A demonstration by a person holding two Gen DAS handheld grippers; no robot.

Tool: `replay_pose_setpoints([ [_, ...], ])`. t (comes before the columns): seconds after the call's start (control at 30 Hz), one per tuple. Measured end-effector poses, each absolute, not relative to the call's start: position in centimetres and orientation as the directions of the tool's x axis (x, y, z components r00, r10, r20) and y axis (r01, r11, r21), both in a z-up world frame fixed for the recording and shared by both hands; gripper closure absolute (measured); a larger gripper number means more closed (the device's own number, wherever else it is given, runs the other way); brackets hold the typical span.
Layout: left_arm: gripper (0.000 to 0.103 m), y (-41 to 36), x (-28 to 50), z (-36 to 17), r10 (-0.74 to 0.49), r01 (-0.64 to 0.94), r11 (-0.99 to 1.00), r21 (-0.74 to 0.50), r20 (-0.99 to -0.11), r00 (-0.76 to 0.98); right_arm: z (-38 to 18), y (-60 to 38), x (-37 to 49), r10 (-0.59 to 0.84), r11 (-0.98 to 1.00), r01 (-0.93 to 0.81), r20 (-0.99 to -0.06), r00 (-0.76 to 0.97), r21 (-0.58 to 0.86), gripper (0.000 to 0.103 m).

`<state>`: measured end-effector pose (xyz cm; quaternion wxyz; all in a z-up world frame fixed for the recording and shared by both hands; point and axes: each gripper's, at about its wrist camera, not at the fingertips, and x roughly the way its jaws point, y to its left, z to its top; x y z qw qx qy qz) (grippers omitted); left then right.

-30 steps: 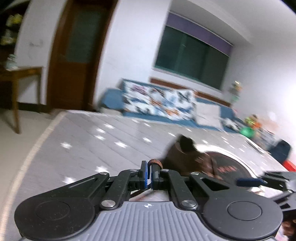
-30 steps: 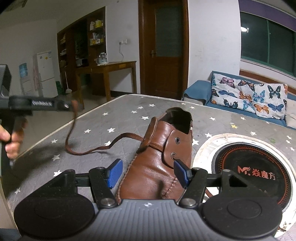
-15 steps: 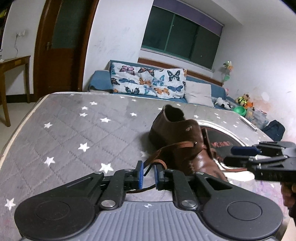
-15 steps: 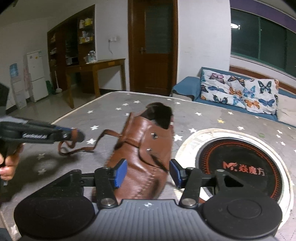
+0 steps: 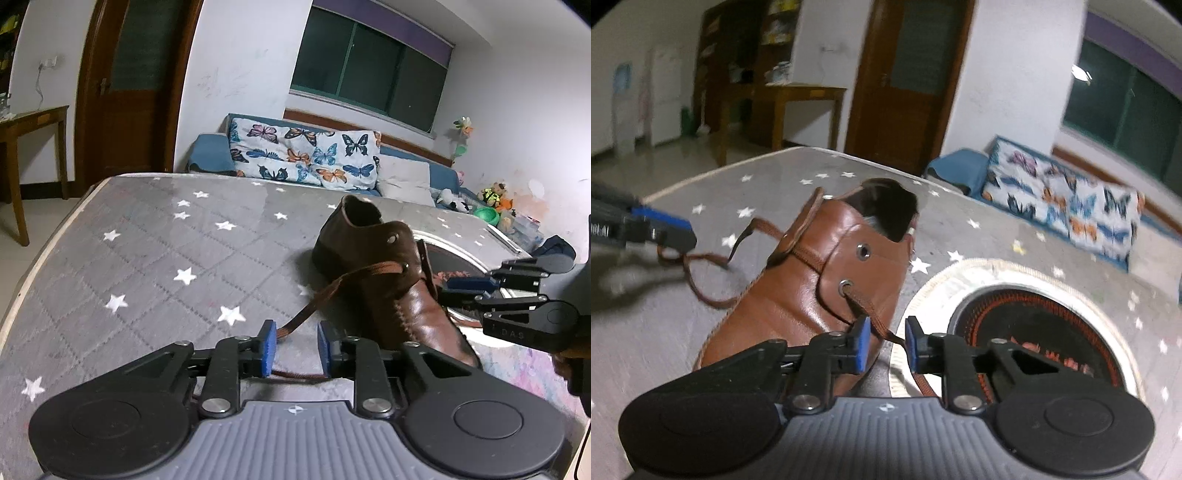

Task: Lace up shoes with both hands

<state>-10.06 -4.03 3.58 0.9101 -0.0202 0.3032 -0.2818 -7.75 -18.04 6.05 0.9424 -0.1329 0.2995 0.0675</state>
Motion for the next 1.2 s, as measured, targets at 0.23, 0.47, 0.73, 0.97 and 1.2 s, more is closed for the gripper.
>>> replay_pose_setpoints([
  [0.23, 0.066, -4.0, -10.3, 2.8, -0.518, 0.513, 0.838, -0.185, -0.562, 0.645, 6.5, -16.3, -8.9, 0.042, 0.912, -0.255, -0.548, 0.835, -0.32, 0.084],
  [0.47, 0.057, -4.2, -10.8, 2.6, -0.519, 0.531, 0.831, -0.165, -0.573, 0.634, 6.3, -15.6, -8.3, 0.055, 0.887, -0.293, -0.549, 0.834, -0.357, 0.097],
  [0.73, 0.05, -4.2, -10.8, 2.4, -0.511, 0.526, 0.835, -0.159, -0.58, 0.635, 6.3, -15.7, -8.3, 0.064, 0.878, -0.31, -0.552, 0.831, -0.365, 0.097],
  [0.97, 0.046, -4.2, -10.9, 2.4, -0.505, 0.52, 0.839, -0.157, -0.578, 0.64, 5.8, -15.4, -8.1, 0.074, 0.816, -0.377, -0.568, 0.82, -0.437, 0.094],
  [1.2, 0.044, -4.1, -10.8, 2.3, -0.5, 0.513, 0.844, -0.158, -0.58, 0.643, 6.0, -16.5, -8.0, 0.12, 0.857, -0.372, -0.565, 0.816, -0.355, 0.101],
])
